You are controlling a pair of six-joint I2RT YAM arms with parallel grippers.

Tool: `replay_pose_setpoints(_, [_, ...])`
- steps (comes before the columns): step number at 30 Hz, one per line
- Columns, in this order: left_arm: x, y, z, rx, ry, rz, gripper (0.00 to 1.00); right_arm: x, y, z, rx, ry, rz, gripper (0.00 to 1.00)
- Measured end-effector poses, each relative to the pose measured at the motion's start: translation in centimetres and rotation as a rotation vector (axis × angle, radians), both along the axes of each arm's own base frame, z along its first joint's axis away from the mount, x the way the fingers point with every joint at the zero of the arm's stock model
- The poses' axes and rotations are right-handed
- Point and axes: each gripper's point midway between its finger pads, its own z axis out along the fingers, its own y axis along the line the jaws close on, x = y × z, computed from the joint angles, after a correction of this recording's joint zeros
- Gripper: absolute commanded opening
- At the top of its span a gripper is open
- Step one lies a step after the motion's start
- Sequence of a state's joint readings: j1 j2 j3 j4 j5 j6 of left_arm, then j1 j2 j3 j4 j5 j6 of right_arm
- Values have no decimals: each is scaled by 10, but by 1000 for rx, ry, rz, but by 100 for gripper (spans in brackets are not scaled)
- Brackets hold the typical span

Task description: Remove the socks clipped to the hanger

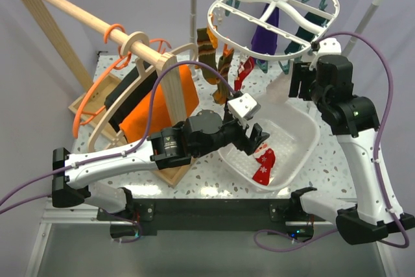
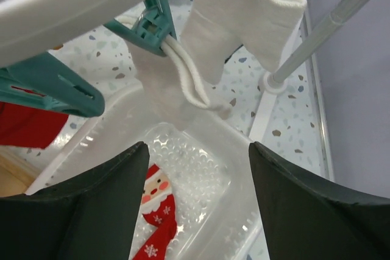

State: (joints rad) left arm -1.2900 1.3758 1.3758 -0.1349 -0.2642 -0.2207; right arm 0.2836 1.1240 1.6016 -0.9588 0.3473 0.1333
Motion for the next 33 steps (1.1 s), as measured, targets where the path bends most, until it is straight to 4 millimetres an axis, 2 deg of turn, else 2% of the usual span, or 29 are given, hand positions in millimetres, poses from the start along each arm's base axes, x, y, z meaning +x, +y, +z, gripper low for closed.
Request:
replay_pose_setpoints(10, [-5,-3,0,-2,4,-33,76,27,-14,-20,-24,-22,5,74])
replay_pose_setpoints(19, [-9,-5,-5,4,10,-59,76,48,-9,-34,-22,-60,109,71])
replay_pose_setpoints(22, [-10,-5,-5,3,10,-63,76,53,-2,-33,-9,-80,152,64])
replay_pose_setpoints(26, [-11,-4,-3,-1,10,-69,76,55,8,-27,19,-109,201,46])
replay_pose_setpoints(30, [-12,-4,-2,-4,9,-70,76,52,17,-25,51,-115,241,23])
replay_pose_setpoints(31, [-12,-4,-2,-4,9,-70,76,51,20,-25,66,-116,248,12])
replay_pose_setpoints(33, [-12,-4,-3,-5,9,-69,76,47,25,-25,91,-109,267,4])
